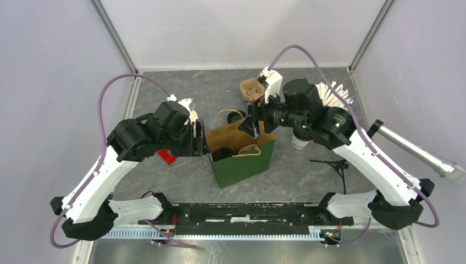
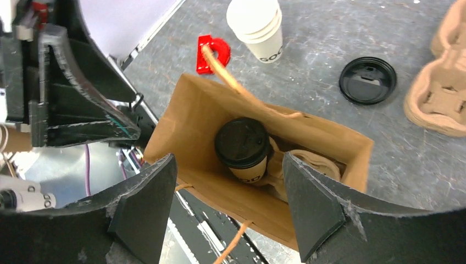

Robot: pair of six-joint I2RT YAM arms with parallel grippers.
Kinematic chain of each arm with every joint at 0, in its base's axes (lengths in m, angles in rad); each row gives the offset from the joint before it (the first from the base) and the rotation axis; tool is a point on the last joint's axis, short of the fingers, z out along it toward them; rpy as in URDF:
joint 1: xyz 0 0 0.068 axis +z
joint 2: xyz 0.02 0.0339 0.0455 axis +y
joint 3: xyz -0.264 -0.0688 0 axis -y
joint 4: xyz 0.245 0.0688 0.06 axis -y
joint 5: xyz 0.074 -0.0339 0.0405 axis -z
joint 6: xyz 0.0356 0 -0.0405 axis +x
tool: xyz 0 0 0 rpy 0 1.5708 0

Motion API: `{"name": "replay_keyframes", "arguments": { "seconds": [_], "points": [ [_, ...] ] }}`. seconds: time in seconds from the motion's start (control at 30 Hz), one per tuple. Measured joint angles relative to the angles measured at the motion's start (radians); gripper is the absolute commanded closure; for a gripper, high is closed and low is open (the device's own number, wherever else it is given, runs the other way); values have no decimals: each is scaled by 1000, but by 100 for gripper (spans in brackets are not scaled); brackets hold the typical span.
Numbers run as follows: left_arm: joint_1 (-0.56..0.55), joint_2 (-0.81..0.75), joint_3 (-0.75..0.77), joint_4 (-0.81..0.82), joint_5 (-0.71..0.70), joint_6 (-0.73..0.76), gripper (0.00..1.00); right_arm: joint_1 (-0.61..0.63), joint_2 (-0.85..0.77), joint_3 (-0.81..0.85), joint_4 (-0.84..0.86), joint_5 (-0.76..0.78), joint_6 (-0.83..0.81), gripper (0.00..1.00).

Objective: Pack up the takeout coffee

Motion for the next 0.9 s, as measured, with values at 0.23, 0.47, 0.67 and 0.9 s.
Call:
{"name": "replay_keyframes", "arguments": {
  "seconds": [0.23,0.47,0.67,0.9],
  "points": [
    [11,-3,-104,58,37,-46,43,50,-3,-156,108,-5,-122,27],
    [19,14,-179,201,53,9,86,50,-53,-299,154,-11,-341,29],
    [22,8,-208,334,100,206,93,51,-160,-415,245,-60,-511,35],
    [68,-40,-293,547,214,342,91,51,-161,-455,296,-104,-657,42]
  ]
}}
